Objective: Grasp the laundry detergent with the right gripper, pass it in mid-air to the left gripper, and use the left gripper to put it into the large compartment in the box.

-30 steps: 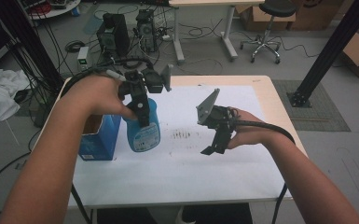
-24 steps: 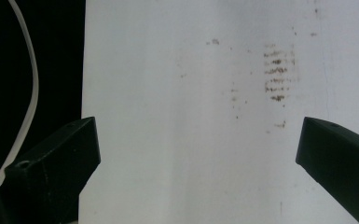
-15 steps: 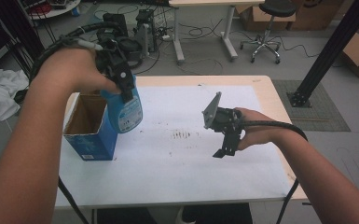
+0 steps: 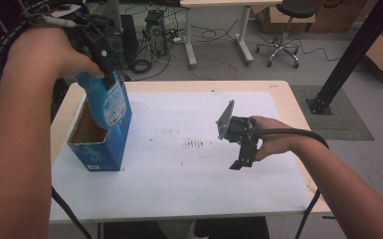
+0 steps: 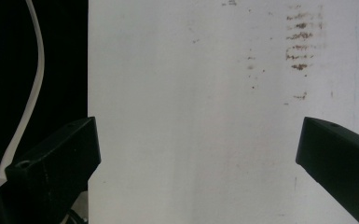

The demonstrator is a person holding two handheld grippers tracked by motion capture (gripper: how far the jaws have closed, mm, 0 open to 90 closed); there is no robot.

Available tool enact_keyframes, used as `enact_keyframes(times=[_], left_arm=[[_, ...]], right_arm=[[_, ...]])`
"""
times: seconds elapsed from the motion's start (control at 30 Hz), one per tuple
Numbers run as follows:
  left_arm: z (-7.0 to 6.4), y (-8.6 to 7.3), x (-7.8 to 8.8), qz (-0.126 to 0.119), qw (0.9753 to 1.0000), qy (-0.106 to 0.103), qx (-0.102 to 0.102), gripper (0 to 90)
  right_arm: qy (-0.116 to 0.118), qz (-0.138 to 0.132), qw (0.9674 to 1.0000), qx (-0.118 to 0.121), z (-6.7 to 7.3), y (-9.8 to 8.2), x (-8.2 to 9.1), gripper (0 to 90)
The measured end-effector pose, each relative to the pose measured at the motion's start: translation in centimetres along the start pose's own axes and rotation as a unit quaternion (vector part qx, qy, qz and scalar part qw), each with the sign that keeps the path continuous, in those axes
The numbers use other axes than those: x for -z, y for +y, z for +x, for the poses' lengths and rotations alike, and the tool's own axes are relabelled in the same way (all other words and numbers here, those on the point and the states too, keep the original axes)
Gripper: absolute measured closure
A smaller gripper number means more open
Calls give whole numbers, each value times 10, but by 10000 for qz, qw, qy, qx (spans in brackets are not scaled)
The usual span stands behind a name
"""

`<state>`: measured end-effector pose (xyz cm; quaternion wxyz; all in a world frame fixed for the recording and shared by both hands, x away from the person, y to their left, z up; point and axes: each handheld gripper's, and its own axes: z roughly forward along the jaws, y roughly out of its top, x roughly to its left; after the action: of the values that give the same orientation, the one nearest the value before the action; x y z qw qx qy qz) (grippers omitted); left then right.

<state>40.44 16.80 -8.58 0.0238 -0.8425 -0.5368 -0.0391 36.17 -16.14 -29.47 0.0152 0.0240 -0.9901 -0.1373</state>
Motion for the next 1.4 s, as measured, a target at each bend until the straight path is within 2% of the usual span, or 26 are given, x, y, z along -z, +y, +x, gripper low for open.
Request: enact_keyframes(times=[0.07,0.2,0.33,0.53,0.7,0.83,1.17,1.23,1.3,1.4], left_arm=[[8,-1,0,51,9997,42,216,384],[23,-2,-4,144,9985,75,526,383],[33,-3,-9,197,9971,149,718,383],[46,-6,-17,195,9945,54,1024,383],[51,-6,-23,186,9927,62,1186,383],[53,-7,-30,174,9922,41,1237,383],[57,-5,-63,233,9898,-100,1399,384],[57,-4,-71,256,9900,-114,1380,384],[58,-3,-77,174,9902,-130,1381,384],[60,-2,-90,224,9894,-174,1424,384]], right_arm=[[17,81,10000,0,0,-1,-1,0],[53,160,9999,-4,1,-2,-2,0],[88,261,9996,-16,2,-2,-1,0],[110,449,9989,-35,3,-4,0,0],[124,448,9989,-31,3,-4,1,0],[129,473,9988,-36,4,-3,2,0],[141,459,9988,-17,4,-3,4,0],[146,480,9987,-33,4,-2,4,0],[158,483,9987,-17,4,-2,3,0],[171,500,9986,-38,5,-3,3,0]])
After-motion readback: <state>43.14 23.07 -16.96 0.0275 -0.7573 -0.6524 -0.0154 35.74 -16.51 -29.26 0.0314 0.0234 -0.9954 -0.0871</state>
